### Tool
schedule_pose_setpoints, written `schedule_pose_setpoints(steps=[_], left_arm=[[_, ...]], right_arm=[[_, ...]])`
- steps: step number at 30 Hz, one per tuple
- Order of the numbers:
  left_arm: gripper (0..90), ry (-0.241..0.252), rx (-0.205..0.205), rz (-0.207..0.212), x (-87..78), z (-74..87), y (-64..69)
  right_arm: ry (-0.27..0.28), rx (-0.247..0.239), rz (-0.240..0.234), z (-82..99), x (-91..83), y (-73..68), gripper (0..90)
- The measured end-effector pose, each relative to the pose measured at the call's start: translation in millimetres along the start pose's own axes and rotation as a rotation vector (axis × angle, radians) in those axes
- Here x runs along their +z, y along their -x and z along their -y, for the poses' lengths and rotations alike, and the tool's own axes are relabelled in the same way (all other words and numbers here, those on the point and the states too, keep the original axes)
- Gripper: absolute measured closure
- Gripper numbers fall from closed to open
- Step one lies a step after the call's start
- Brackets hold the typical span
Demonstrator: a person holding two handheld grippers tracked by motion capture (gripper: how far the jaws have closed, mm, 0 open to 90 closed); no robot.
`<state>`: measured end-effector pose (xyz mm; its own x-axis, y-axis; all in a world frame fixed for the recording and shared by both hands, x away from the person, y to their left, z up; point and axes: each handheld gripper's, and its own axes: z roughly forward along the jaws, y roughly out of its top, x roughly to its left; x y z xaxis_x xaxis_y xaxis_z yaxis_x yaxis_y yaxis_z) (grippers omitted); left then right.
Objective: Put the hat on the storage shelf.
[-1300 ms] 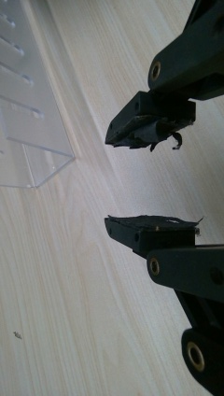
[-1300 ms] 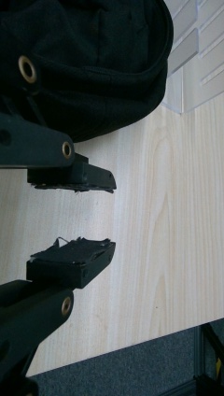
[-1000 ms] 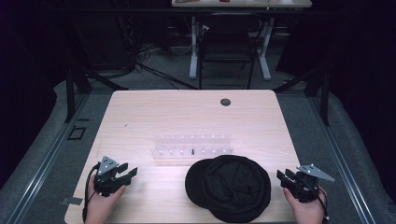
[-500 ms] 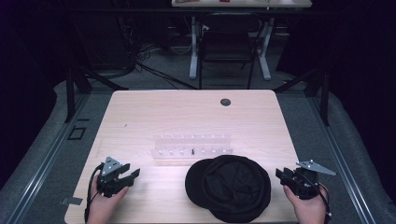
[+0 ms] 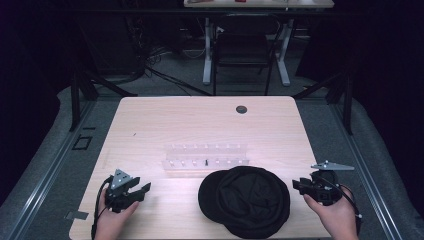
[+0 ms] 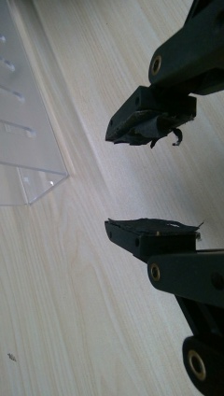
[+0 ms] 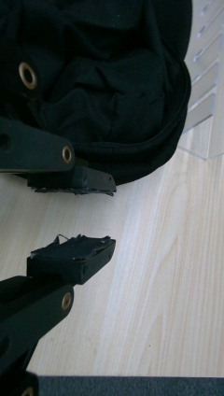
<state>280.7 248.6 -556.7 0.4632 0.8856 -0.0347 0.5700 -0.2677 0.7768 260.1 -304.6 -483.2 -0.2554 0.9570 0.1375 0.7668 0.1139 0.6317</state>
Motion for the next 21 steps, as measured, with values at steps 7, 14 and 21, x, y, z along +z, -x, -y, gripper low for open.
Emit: schedule_pose_setpoints(steps=[7, 14, 21], left_arm=[[50.6, -0.002, -0.006, -0.001, -1.6, 1.1, 1.6], [50.3, -0.004, 0.004, 0.001, -0.8, 1.2, 2.8], [50.1, -0.003, 0.010, 0.001, -0.9, 1.2, 3.6]], right_arm=[[-0.078, -0.075, 0.021, -9.0, -6.7, -9.3, 64.5], [-0.151, -0.116, -0.005, -14.8, -7.6, -21.7, 70.4], [-0.187, -0.093, -0.024, -21.5, -5.5, -24.9, 69.6]])
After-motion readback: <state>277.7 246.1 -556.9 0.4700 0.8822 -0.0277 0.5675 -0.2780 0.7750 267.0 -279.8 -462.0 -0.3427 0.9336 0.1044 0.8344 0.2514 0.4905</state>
